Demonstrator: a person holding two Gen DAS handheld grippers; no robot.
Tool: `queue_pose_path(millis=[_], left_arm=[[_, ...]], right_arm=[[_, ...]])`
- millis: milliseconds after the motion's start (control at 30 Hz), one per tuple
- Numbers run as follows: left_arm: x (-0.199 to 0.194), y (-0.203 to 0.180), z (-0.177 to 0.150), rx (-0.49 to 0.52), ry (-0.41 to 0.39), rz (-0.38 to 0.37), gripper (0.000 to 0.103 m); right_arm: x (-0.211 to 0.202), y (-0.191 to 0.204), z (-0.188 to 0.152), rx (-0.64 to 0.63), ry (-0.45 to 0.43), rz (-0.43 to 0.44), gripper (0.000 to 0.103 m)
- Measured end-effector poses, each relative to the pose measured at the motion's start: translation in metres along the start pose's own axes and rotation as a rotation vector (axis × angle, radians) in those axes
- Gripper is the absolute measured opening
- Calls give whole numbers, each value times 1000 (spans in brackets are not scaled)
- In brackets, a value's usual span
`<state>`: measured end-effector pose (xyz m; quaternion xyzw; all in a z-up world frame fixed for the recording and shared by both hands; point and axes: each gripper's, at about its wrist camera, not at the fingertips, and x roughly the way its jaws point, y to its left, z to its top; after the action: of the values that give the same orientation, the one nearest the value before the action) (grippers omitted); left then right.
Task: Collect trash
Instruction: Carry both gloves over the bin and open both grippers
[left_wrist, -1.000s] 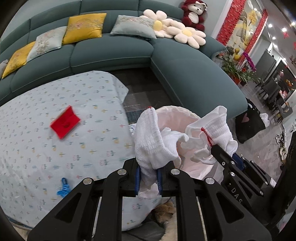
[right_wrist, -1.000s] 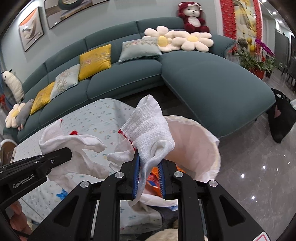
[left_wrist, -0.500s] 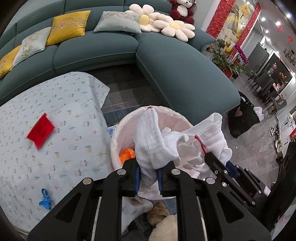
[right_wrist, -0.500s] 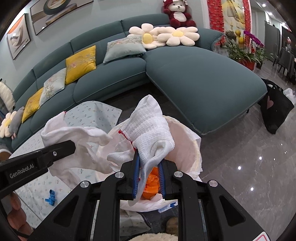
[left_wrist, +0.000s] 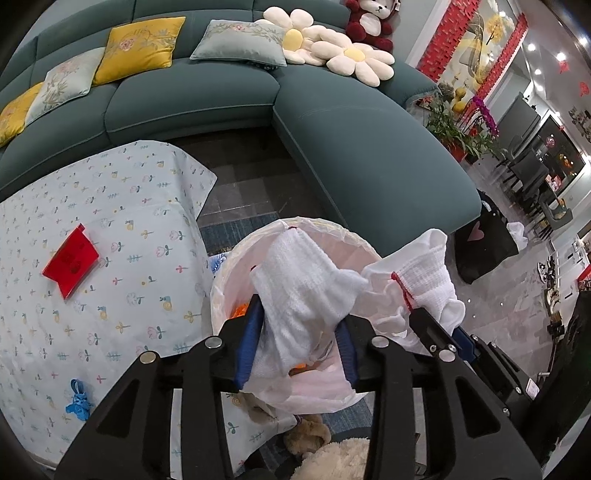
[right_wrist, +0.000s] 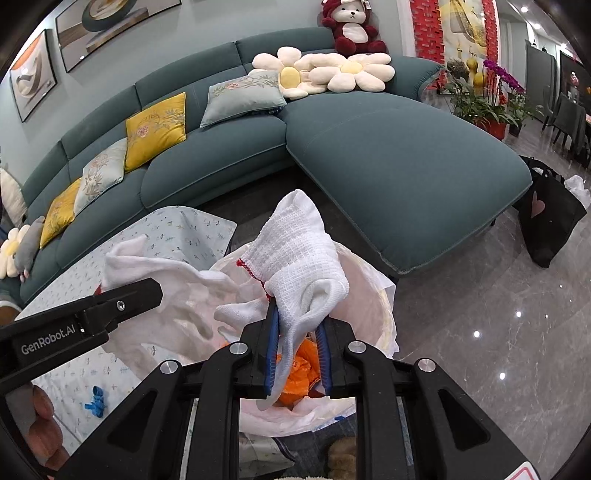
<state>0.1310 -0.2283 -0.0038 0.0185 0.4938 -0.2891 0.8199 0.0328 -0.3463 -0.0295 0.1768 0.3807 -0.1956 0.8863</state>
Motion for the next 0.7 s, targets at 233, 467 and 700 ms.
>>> queue_pose_path(millis=[233, 467, 700], left_arm=[[0, 1, 5, -25, -5, 2, 57], [-3, 2, 11, -36, -25, 2, 60], [-5, 12, 11, -51, -31, 13, 60]], right_arm=[[-2, -1, 2, -3, -9, -10, 18], [-1, -5, 3, 8, -11, -20, 18], [1, 3, 4, -5, -6, -6, 21]])
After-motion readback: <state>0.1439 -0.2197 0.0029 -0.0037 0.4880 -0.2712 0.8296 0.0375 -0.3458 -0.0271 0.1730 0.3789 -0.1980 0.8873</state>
